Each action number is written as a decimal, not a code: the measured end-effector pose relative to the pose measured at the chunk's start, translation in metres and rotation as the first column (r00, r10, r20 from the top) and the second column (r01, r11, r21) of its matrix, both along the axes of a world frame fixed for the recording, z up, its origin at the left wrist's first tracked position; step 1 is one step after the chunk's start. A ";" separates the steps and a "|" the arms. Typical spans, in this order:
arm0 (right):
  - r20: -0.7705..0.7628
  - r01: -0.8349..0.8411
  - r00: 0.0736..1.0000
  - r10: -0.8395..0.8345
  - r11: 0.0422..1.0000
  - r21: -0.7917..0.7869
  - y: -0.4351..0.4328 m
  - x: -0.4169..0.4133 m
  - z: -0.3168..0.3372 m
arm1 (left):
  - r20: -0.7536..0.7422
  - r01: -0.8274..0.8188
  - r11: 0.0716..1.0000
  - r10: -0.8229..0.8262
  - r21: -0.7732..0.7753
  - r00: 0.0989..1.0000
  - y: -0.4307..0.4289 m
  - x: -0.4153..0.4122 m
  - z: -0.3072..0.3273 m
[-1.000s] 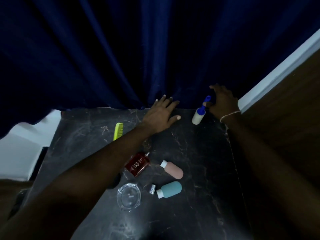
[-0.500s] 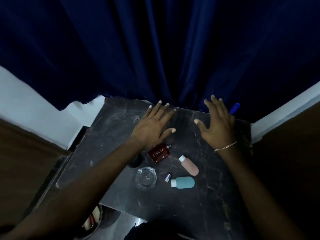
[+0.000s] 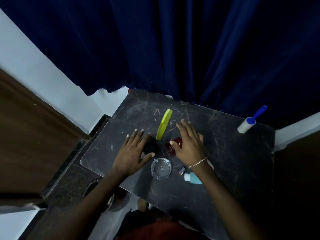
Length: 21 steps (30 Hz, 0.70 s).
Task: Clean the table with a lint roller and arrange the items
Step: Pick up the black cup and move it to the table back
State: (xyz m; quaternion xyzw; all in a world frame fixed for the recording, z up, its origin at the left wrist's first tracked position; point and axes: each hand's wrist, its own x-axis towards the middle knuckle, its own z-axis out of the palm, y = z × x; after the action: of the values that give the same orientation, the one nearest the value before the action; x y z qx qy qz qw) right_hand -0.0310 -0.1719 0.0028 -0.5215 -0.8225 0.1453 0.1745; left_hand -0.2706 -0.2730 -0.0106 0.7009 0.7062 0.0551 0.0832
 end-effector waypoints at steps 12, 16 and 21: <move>0.083 0.041 0.996 -0.016 0.950 -0.309 -0.024 -0.077 -0.042 | 0.157 -0.083 0.971 0.119 -0.223 0.980 0.005 -0.051 -0.051; 0.139 0.132 0.987 -0.083 0.912 -0.389 -0.030 -0.100 -0.053 | 0.271 -0.060 0.951 0.146 -0.302 0.952 0.020 -0.060 -0.058; 0.204 0.247 0.964 -0.170 0.854 -0.457 -0.035 -0.127 -0.059 | 0.344 0.036 0.937 0.092 -0.348 0.935 0.041 -0.065 -0.065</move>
State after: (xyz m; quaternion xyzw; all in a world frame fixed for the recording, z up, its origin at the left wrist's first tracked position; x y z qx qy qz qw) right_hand -0.1585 -0.2064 -0.0562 -0.6444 -0.7104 0.2828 -0.0101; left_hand -0.3357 -0.2316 -0.0759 0.6433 0.6880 0.0556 0.3314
